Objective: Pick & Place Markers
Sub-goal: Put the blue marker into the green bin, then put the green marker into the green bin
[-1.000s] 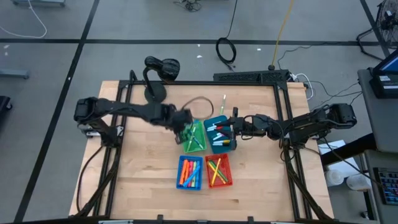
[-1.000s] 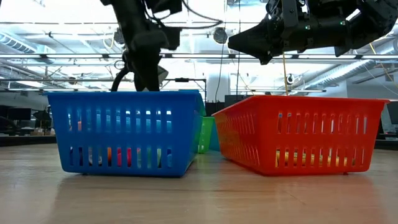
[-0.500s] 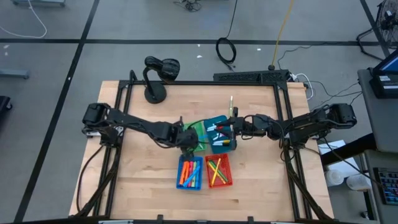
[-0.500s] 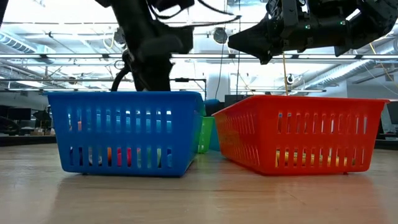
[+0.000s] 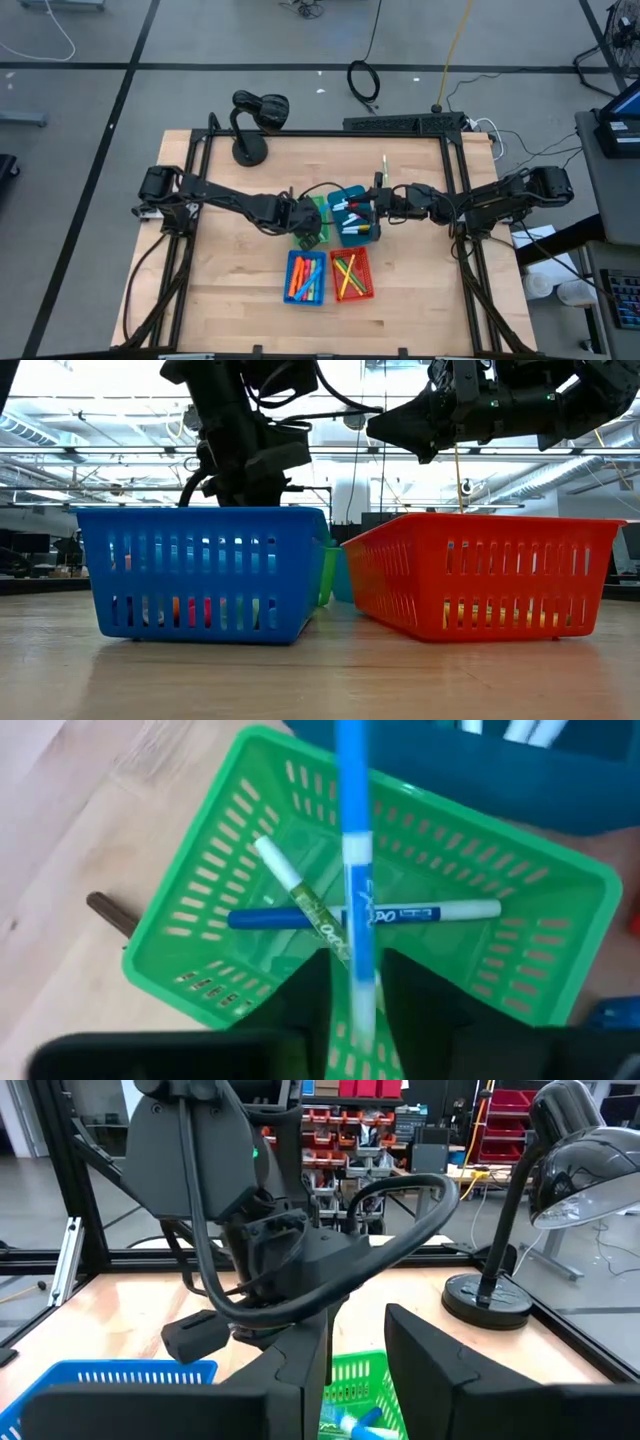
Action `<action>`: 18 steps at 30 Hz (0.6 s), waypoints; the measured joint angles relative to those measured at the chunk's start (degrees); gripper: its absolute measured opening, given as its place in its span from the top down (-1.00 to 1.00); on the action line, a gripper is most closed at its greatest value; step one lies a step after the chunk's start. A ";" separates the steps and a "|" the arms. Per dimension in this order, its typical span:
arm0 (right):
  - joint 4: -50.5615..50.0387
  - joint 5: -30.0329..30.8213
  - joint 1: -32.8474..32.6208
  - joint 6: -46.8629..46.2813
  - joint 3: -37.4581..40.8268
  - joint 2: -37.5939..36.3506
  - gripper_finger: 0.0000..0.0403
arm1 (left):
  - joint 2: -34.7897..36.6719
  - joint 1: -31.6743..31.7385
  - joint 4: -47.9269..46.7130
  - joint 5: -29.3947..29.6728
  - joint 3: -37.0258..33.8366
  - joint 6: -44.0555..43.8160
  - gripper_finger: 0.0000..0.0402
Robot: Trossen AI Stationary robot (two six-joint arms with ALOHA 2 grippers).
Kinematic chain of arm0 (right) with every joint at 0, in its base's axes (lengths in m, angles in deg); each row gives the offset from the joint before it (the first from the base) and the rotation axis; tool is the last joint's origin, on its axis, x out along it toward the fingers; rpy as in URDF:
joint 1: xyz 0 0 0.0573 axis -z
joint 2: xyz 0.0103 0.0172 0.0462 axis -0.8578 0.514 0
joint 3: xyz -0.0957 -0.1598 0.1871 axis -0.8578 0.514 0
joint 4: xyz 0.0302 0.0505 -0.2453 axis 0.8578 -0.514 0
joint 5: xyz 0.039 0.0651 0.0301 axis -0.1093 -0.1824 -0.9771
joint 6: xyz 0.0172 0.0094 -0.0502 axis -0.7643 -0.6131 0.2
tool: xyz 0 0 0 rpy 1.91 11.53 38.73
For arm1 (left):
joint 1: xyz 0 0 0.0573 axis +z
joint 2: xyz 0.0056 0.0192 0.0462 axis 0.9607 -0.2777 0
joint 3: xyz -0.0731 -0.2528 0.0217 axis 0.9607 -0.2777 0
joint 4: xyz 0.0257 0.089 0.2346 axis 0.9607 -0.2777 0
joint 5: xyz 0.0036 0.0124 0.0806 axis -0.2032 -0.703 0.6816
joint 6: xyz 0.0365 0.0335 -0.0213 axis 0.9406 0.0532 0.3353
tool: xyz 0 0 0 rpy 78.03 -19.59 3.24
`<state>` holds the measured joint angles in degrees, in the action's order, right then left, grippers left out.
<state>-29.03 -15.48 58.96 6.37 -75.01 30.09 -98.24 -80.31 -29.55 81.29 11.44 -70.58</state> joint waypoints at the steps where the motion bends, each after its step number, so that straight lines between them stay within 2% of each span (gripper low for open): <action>1: 0.00 0.00 0.00 0.00 0.00 0.00 0.55 | 0.00 -0.07 -0.02 0.00 0.00 0.60 0.49; 6: -0.02 0.00 -0.01 0.01 0.00 0.00 0.55 | 0.56 -0.09 -0.08 -0.24 -0.01 3.96 0.25; 11: -0.20 0.03 -0.01 -0.20 0.00 0.00 0.55 | 4.00 -0.46 0.31 0.33 0.00 8.46 0.12; 15: -2.04 0.75 0.03 -2.76 0.00 -0.07 0.55 | 8.81 -2.26 0.33 6.43 0.00 12.77 0.13; 18: -7.97 8.92 0.02 -4.77 0.00 -1.87 0.55 | 12.20 -4.03 1.09 12.57 0.02 16.17 0.15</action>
<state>-37.00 -6.57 58.99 1.60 -75.01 28.22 -86.04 -84.34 -28.47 93.87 11.46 -54.41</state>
